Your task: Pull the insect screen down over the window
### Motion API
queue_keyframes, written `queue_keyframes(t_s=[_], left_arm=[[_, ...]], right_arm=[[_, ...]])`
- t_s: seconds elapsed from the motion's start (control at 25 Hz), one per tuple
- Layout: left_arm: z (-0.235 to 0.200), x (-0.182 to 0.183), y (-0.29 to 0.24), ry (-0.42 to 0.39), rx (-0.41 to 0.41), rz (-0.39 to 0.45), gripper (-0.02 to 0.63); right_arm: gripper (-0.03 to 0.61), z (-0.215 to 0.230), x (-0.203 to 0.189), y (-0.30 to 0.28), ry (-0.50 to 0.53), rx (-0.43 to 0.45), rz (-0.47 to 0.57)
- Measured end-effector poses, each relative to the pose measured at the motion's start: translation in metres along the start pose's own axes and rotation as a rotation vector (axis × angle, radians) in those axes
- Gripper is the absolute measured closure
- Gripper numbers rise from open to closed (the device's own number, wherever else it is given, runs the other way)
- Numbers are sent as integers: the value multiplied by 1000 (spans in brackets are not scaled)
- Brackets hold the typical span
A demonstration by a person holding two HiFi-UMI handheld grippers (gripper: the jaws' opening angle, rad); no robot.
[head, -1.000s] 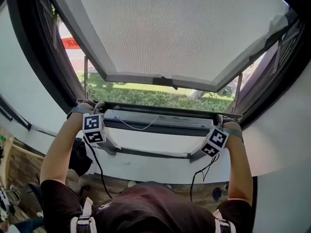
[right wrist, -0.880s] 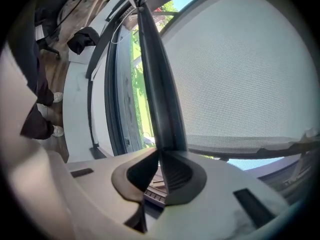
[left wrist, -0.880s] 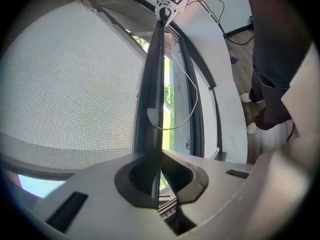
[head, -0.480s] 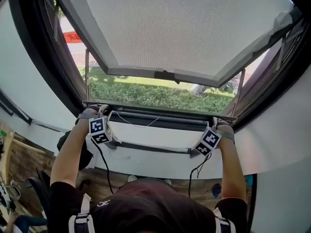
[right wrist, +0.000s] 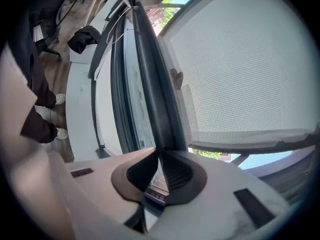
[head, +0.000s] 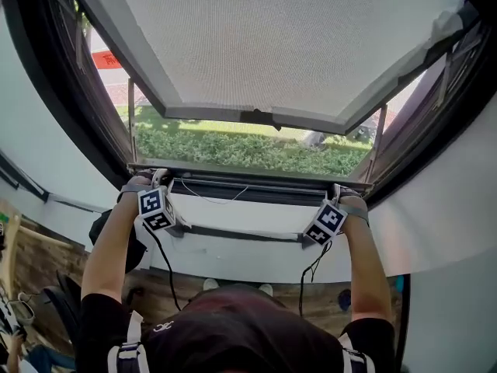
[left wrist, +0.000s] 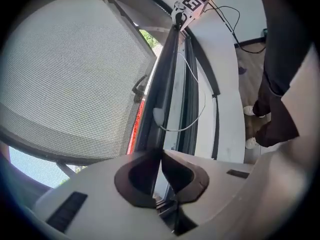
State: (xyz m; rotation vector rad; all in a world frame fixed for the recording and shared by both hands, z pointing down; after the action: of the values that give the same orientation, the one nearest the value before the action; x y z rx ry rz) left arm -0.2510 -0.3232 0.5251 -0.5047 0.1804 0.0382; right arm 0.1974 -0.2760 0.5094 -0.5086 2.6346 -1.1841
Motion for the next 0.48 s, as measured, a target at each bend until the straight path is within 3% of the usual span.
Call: queue_keyframes(t_s=[0.48], left_arm=[[11, -3, -7, 6, 1, -27, 574]], right_arm=[[541, -8, -3, -6, -3, 15, 3]])
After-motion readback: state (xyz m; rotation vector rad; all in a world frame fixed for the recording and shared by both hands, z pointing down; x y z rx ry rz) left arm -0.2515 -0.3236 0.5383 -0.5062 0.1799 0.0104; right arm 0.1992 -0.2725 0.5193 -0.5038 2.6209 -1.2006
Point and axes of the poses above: the fingertips, and each gripper's own axes: y backward along the fingers, z to its right, x out of its top, the point moved 8 cm from there along y, backward along the fingers, and after that the axes turned 12 degrees about x, right-handed, at the moved point
